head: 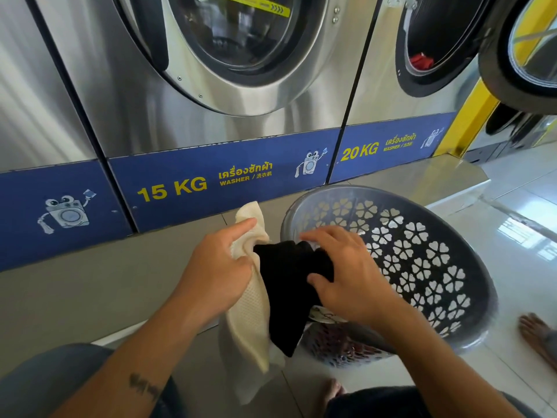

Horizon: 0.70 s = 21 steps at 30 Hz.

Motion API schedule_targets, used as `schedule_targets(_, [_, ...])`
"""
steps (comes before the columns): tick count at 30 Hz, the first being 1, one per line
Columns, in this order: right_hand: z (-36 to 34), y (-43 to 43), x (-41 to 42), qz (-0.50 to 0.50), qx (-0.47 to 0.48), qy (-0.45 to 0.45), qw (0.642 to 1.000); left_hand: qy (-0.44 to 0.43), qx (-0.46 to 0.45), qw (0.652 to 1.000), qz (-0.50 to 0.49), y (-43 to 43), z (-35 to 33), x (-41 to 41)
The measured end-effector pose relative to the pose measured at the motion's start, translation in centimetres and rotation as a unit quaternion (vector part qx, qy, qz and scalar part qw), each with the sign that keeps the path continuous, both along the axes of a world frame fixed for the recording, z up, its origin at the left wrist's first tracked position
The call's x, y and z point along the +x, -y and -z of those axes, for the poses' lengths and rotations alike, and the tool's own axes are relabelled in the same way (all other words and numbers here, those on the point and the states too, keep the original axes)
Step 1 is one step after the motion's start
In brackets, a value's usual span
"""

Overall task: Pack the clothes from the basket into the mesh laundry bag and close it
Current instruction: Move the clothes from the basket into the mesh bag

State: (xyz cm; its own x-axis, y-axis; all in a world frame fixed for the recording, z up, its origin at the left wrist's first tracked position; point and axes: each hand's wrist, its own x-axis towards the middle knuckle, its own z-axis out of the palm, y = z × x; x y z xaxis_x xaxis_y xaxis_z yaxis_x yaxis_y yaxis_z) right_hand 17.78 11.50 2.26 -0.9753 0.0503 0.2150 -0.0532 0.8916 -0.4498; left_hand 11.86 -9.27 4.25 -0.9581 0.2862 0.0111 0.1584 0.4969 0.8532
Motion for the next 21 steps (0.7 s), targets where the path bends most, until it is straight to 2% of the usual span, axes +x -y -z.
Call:
schedule_targets(1, [0.2,-0.8,-0.2,0.022,-0.014,0.056,0.998,0.002,0.002,1.0,0.001,0.0,0.0,0.0])
schedule_targets(3, [1.0,-1.9,-0.7,0.038,-0.163,0.2,0.965,0.012,0.008,1.0,0.009,-0.1,0.0,-0.1])
schedule_targets(4, [1.6,-2.0,-0.8,0.038,-0.239,0.243,0.939,0.016,0.012,1.0,0.012,-0.2,0.0,0.0])
schedule_targets(5, [2.1,-1.9,-1.0,0.037,-0.273,0.256,0.926,0.018,0.012,1.0,0.013,-0.2,0.1,0.0])
schedule_targets(7, [2.9,-1.5,-1.3,0.042,-0.229,0.211,0.949,0.015,0.009,1.0,0.014,-0.3,0.2,0.1])
schedule_targets(11, [1.4,0.0,-0.8,0.044,-0.037,0.074,0.996,0.004,-0.011,1.0,0.012,-0.3,0.2,0.4])
schedule_targets(13, [0.2,1.6,0.1,0.035,0.039,-0.008,0.999,0.0,-0.018,1.0,0.013,-0.3,0.0,0.5])
schedule_targets(15, [-0.5,3.6,1.0,0.007,0.074,-0.063,0.995,-0.005,-0.01,1.0,0.008,-0.2,-0.2,0.6])
schedule_targets(17, [-0.2,4.7,1.3,-0.039,0.062,-0.059,0.996,-0.012,-0.001,1.0,0.0,-0.1,-0.2,0.5])
schedule_targets(18, [0.0,5.0,1.3,-0.065,0.052,-0.028,0.996,-0.016,0.0,1.0,-0.004,0.0,-0.2,0.4])
schedule_targets(21, [0.4,4.9,1.4,-0.168,0.033,0.127,0.977,-0.022,-0.013,1.0,-0.002,0.1,-0.1,0.5])
